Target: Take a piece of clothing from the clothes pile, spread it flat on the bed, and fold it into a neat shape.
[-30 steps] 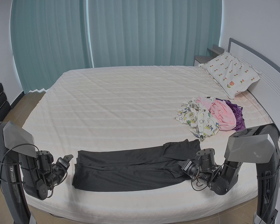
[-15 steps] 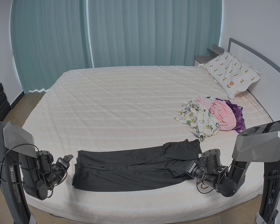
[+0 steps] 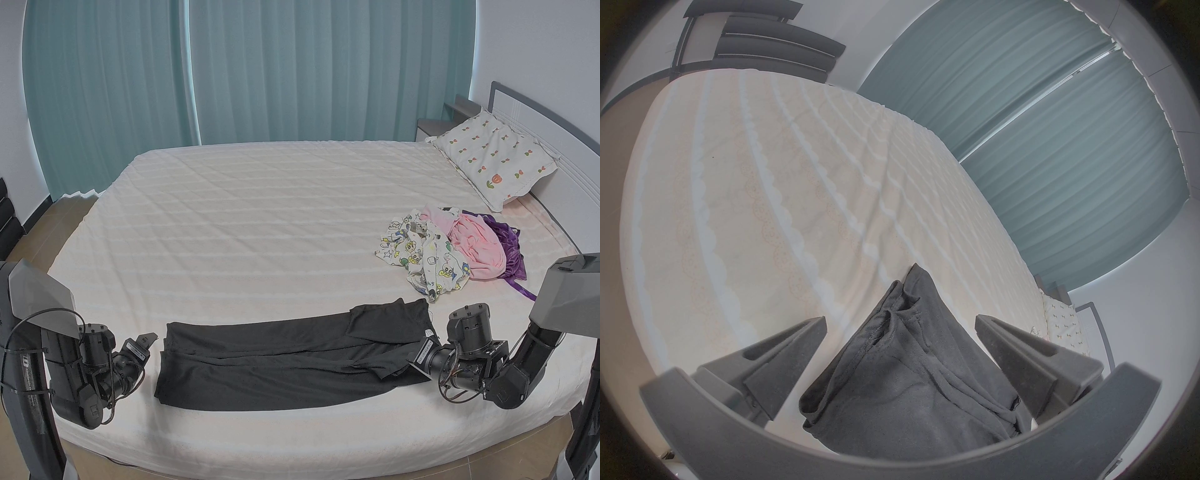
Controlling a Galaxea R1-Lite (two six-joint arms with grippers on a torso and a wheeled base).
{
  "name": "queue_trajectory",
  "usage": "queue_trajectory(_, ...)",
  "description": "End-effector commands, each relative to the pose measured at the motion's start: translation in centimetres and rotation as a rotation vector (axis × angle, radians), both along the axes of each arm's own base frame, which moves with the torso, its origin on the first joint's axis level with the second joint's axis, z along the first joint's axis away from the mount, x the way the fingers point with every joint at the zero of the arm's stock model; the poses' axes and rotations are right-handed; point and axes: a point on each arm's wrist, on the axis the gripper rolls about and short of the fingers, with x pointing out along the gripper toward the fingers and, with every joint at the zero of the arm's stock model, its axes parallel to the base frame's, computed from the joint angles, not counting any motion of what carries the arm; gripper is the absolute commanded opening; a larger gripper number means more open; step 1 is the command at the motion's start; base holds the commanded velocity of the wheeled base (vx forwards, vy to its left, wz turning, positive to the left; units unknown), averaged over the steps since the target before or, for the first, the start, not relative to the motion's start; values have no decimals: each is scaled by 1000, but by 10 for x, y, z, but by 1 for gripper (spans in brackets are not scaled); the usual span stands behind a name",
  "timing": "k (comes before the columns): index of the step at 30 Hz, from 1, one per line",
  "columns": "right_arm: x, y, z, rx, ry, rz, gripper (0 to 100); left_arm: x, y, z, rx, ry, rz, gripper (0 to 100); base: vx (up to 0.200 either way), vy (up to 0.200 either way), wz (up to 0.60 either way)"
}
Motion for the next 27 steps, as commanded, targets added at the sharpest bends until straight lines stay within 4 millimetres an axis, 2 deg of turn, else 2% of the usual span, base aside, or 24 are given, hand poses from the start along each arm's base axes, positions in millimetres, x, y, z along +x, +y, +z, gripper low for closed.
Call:
queue_trajectory(1,-6,-3,1,-7,14,1,0,0,0,-1,0,4,1,100,0,0,0)
queue_trajectory(3,-9,-4,-3,-15,34,4,0,0,0,-1,0,4,1,100,0,0,0)
queue_trajectory(4,-10,-4,-4,-19,41,4,100,0,0,-1,0,4,-1,100,0,0,0)
queue_trajectory(9,-25,-8,-12,-58,104,28,100,0,0,-1,-1,4,1,100,0,0,0)
queue_trajectory(15,-20,-16,-11,-63,94,5,100,0,0,-1,0,4,-1,100,0,0,0)
queue_trajectory(22,12,-27,-20,-73,61,-32,100,0,0,-1,0,4,-1,100,0,0,0)
queue_trajectory(27,28,-23,-25,-30,57,8,100,0,0,-1,0,4,-1,100,0,0,0)
